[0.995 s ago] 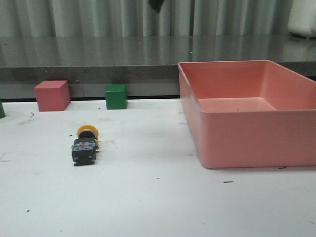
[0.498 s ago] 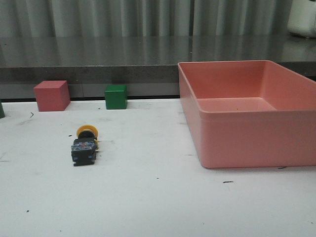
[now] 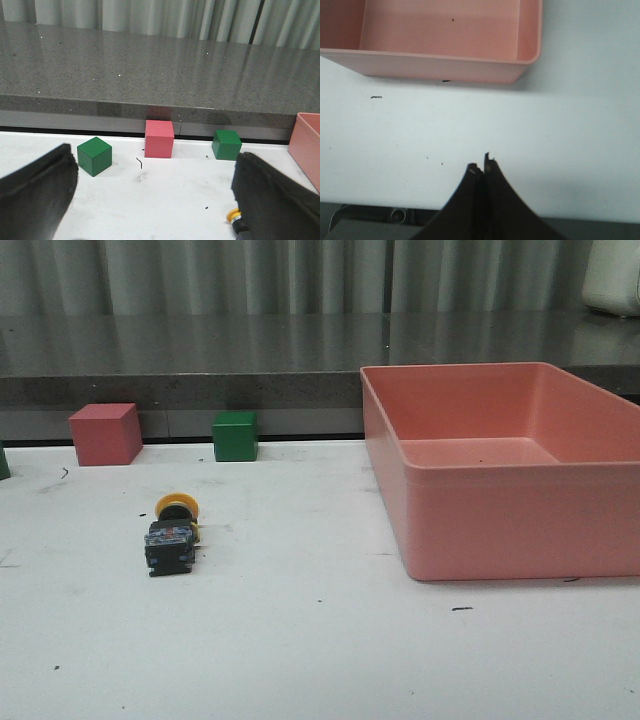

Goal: Place and stand button with both arms
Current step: 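Raise the right gripper away from the button, then lower the left gripper over the lying button and close on it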

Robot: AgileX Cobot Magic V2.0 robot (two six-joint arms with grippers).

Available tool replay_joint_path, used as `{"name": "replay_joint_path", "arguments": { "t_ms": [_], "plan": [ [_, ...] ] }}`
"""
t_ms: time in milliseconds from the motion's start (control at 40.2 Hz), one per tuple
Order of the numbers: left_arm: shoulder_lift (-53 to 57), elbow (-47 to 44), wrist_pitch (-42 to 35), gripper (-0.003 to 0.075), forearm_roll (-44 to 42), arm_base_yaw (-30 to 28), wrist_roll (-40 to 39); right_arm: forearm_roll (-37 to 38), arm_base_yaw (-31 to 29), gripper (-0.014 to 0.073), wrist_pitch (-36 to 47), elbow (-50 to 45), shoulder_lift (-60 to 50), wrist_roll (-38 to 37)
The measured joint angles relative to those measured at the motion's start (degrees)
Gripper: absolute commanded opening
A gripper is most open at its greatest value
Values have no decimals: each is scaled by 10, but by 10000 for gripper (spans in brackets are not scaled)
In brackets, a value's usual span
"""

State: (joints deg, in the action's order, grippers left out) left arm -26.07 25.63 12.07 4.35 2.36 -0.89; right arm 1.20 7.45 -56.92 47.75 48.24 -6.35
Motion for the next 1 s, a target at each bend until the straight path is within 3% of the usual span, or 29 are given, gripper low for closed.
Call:
{"name": "replay_joint_path", "arguments": {
  "t_ms": [274, 523, 771, 995],
  "plan": [
    [0, 0, 0, 596, 0, 0, 0, 19, 0, -69, 166, -179, -237, 0],
    [0, 0, 0, 596, 0, 0, 0, 21, 0, -69, 213, -245, -402, 0],
    [-10, 4, 5, 596, 21, 0, 0, 21, 0, -69, 219, -246, -436, 0],
    [-140, 89, 85, 596, 43, 1, 0, 21, 0, -69, 219, -246, -436, 0]
  ]
}}
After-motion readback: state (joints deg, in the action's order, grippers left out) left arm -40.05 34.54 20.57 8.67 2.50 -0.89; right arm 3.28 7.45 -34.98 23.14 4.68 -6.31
